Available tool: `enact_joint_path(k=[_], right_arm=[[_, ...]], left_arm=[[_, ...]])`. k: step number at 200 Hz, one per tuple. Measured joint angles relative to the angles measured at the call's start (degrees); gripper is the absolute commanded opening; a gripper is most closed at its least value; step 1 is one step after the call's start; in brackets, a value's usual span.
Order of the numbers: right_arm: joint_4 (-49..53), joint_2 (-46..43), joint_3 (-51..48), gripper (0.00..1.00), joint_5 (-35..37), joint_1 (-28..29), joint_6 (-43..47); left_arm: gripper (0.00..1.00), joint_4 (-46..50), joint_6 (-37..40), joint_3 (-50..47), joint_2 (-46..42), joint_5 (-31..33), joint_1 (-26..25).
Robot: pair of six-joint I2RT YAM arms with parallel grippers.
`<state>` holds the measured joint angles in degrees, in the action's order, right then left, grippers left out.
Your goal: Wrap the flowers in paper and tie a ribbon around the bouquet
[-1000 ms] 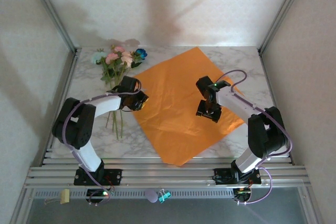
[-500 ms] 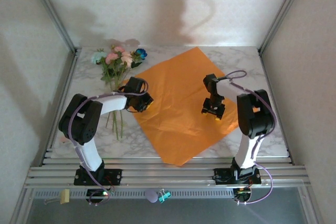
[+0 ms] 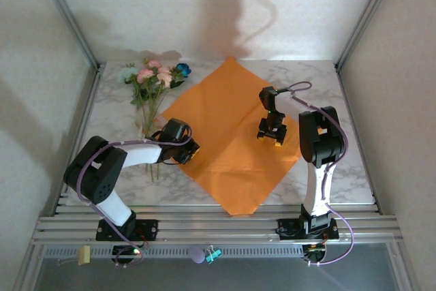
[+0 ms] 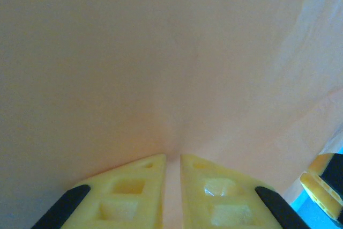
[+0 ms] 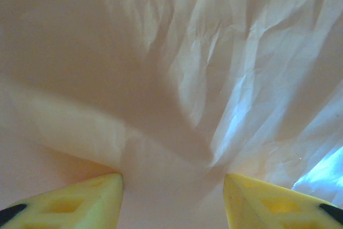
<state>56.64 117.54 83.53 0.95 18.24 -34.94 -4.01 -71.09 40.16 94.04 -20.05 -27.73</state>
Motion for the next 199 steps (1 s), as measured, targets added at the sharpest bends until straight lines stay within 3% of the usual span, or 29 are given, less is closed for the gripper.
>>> enact_joint_path(k=[35, 70, 99, 147, 199], right_arm=[[0.0, -0.33, 0.0, 0.59, -0.04, 0.02, -0.46], [-0.5, -5.22, 1.03, 0.63, 0.13, 0.72, -0.33], [-1.53, -11.8, 5.95, 0.57, -0.61, 1.75, 1.6], [-6.36, -20.94, 4.68, 0.56, -4.61, 7.96, 4.13], [-6.86, -22.56, -1.84, 0.57, -9.49, 10.91, 3.87]], left_arm=[[0.31, 5.62, 1.53, 3.23, -0.46, 1.57, 0.55], [0.43, 19.91, 8.7, 24.46, 0.24, 7.13, 1.97], [0.42, 27.26, 17.59, 39.54, 0.57, 11.58, 7.23], [0.38, 37.38, 35.63, 46.75, 9.7, 17.84, 21.35], [0.35, 38.95, 47.3, 46.64, 19.54, 19.06, 22.93]])
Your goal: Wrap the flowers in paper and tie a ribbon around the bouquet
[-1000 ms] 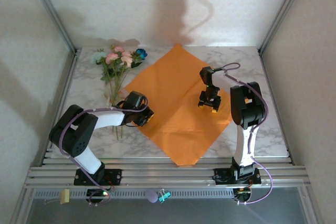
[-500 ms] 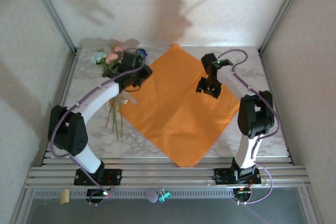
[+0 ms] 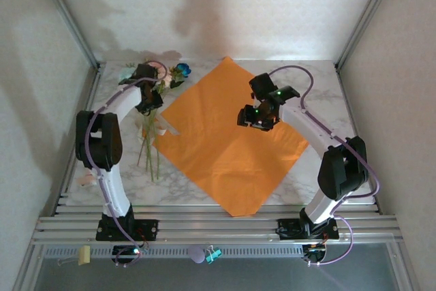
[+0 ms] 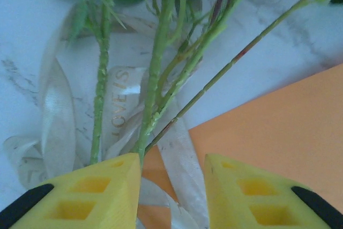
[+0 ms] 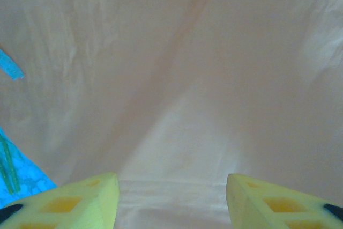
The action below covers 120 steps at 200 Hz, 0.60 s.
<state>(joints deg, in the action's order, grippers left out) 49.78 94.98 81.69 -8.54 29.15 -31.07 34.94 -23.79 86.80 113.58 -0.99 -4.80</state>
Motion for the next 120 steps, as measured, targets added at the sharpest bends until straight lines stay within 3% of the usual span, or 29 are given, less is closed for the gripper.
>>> enact_joint_path(k=[69, 120], right_arm=[[-0.04, -6.34, -0.72, 0.57, -6.34, 1.27, -0.7], [-0.04, -7.13, -0.72, 0.57, -7.65, 1.29, -1.95]], left_arm=[[0.32, -1.09, 4.59, -4.46, 1.92, 2.56, -0.24], [0.17, -2.36, 6.6, -6.62, 1.92, 3.21, -0.26]])
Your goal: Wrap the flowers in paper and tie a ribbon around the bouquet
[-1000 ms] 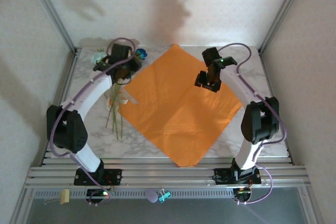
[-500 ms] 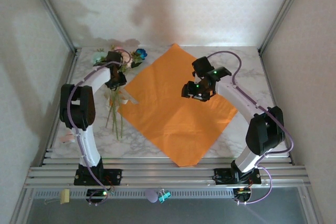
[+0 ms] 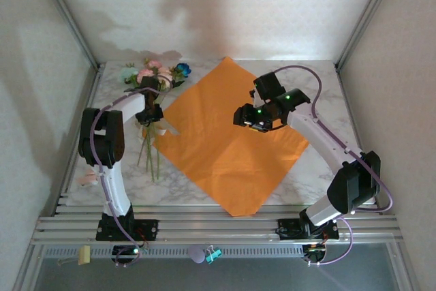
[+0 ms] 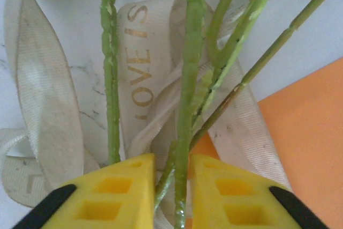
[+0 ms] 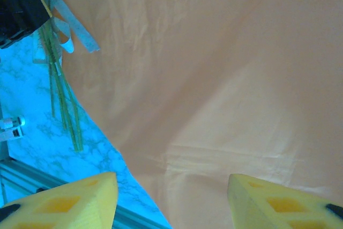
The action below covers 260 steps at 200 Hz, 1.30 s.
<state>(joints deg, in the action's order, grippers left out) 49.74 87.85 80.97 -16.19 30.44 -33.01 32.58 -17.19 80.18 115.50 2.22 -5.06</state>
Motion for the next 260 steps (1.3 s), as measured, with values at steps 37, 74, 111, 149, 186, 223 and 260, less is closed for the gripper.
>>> enact_joint_path(k=[37, 74, 111, 149, 186, 223, 260], right_arm=[[0.24, 0.0, 0.0, 0.58, -0.28, 0.04, -0.7], [0.2, 0.0, 0.0, 0.57, -0.42, 0.33, -0.96], [0.2, 0.0, 0.0, 0.57, -0.39, 0.48, -1.09], [0.2, -0.02, 0.0, 0.57, -0.31, 0.63, -1.09], [0.2, -0.46, 0.0, 0.57, 0.02, 0.63, -1.07], [0.2, -0.5, 0.02, 0.57, 0.04, 0.63, -1.09], [0.24, -0.9, 0.0, 0.57, 0.31, 0.63, -1.07]], left_arm=[[0.08, -0.13, 2.08, 0.02, 0.0, 2.95, -0.94], [0.0, 1.03, 4.26, 0.94, -0.2, 8.94, -3.82], [0.0, 3.58, 6.36, 2.8, -1.84, 15.76, -6.88], [0.0, 7.15, 6.25, 5.84, -5.57, 19.37, -8.41], [0.0, 8.26, 4.5, 8.13, -10.4, 17.16, -9.11], [0.0, 8.5, 3.45, 8.87, -11.45, 12.66, -9.62], [0.0, 8.76, 2.1, 9.31, -11.47, 8.85, -11.04]])
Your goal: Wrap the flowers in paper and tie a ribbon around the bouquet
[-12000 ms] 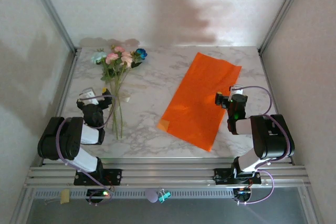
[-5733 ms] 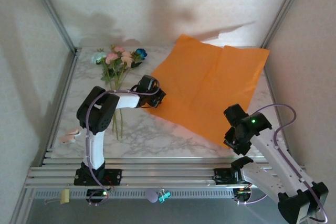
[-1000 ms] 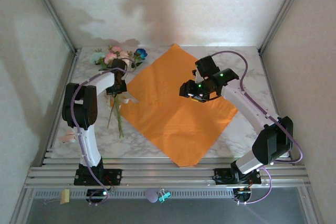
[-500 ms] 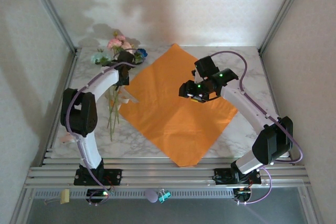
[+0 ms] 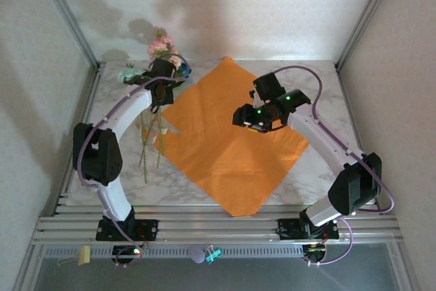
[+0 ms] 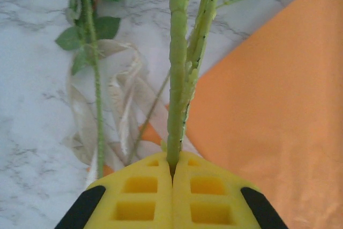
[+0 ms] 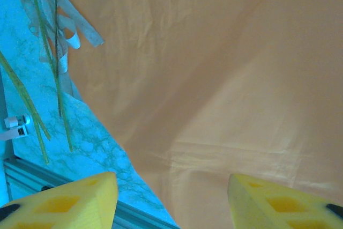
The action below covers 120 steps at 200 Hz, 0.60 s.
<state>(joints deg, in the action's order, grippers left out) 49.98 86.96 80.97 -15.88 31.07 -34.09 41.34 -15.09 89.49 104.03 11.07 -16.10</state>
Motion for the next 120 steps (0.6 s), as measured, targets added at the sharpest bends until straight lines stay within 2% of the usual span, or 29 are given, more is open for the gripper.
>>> enact_joint_path(k=[55, 82, 120], right_arm=[[0.31, -2.19, -0.68, 0.57, 2.25, -0.15, 0.0], [0.68, -3.58, -0.87, 0.57, 3.04, -0.96, 0.02], [1.42, -7.34, -2.64, 0.57, 4.02, -3.54, 0.07]], left_arm=[[0.0, -4.57, -6.64, 1.11, 0.61, -9.62, -5.09], [0.0, -12.02, -12.28, 1.27, 3.48, -14.99, -8.94], [0.0, -23.04, -19.78, 2.4, 10.64, -20.63, -11.74]])
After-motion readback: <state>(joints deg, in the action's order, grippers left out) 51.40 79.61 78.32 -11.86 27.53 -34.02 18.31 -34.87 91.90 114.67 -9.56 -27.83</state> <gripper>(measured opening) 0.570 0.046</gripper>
